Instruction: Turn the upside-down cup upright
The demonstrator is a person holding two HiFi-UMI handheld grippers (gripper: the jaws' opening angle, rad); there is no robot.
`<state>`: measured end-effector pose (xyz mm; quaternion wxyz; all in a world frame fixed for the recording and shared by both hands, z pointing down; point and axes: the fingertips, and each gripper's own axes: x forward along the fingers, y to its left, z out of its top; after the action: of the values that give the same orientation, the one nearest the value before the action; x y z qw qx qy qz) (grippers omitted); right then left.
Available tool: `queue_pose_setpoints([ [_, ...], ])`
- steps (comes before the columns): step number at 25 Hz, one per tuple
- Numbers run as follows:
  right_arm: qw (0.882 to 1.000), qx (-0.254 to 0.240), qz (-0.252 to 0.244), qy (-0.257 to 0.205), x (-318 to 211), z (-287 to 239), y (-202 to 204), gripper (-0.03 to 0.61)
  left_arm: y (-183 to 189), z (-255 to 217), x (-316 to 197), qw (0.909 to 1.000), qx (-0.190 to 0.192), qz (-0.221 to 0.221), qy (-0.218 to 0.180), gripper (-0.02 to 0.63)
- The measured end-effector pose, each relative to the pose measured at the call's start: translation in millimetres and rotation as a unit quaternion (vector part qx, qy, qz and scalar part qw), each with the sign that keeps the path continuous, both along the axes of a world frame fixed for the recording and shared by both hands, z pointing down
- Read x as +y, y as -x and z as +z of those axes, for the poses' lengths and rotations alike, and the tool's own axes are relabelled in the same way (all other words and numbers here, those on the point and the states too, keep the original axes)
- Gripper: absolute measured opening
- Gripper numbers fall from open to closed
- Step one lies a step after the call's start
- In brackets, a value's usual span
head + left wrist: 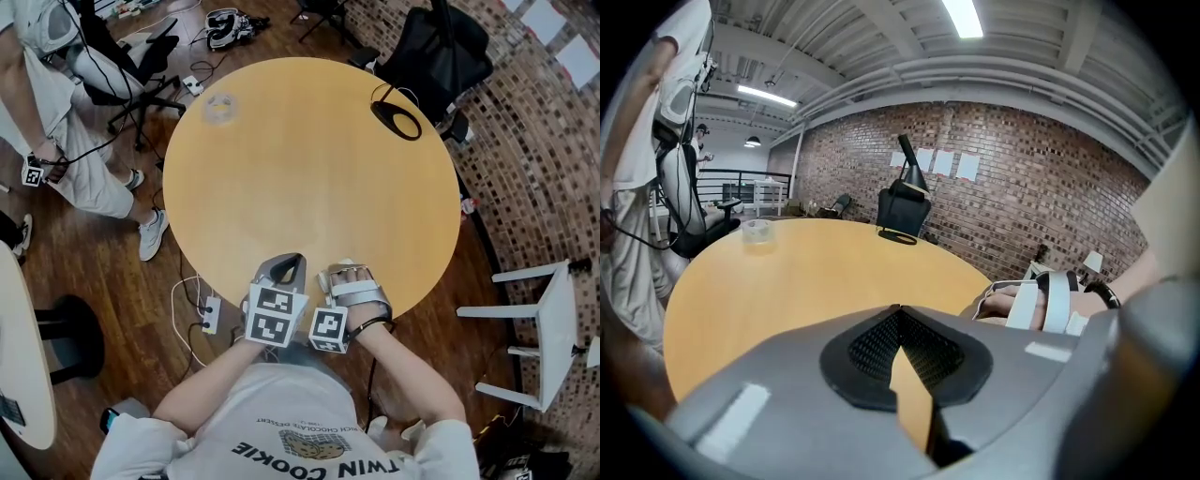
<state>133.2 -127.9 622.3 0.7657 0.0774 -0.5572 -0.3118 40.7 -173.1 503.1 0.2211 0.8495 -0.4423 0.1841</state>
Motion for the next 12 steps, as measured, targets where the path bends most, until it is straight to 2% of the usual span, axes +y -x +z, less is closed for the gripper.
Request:
queue_pose_setpoints([
  [7,0.994,-0.100,0.033,0.030,4,-11,6,0.279,-4,0,-1,1.0000,-0.002,0.006,-0.001,0.003],
  [12,0.987,-0.137,0.055,0.055,10,-19,0,0.279,-9,-2,-3,0.9999,-0.003,0.011,-0.004,0.003],
])
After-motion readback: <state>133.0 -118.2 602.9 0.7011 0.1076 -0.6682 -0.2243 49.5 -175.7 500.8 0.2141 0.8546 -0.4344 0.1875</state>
